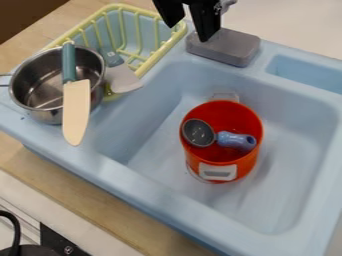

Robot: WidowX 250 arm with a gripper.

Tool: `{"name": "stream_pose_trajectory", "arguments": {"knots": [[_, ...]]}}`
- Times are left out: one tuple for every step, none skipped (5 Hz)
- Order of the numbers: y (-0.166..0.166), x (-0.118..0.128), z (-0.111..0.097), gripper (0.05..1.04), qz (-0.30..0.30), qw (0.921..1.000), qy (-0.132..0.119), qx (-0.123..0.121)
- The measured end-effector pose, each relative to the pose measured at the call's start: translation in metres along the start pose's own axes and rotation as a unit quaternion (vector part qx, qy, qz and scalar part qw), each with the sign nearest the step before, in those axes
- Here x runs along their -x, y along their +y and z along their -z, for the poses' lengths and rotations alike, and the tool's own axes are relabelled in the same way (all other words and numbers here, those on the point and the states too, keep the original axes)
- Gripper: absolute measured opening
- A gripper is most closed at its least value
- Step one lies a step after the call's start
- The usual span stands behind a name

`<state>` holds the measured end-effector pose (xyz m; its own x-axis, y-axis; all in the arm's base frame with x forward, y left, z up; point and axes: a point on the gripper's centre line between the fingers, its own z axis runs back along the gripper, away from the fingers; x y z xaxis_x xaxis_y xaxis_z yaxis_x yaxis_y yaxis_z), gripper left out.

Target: Put the measuring spoon to the right side of the sink

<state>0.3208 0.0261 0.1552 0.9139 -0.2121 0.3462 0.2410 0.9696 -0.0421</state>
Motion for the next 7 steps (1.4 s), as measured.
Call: {"name": "stream_pose_trajectory", "arguments": {"knots": [[-0.001, 0.005, 0.007, 0.999, -0.004, 0.9999, 0.016, 0.006], [-0.009, 0.021, 0.009, 0.999, -0.003, 0.9983, 0.056, 0.013], [-0.022, 0.028, -0.005, 0.999, 0.019, 0.9979, 0.062, 0.002], [-0.039, 0.044, -0.016, 0.999, 0.057, 0.9959, 0.070, 0.003], [-0.056, 0.057, -0.025, 0.999, 0.102, 0.9920, 0.074, 0.011], [-0.067, 0.060, -0.023, 0.999, 0.125, 0.9889, 0.080, 0.009], [-0.079, 0.058, -0.019, 0.999, 0.151, 0.9852, 0.078, 0.024]]}}
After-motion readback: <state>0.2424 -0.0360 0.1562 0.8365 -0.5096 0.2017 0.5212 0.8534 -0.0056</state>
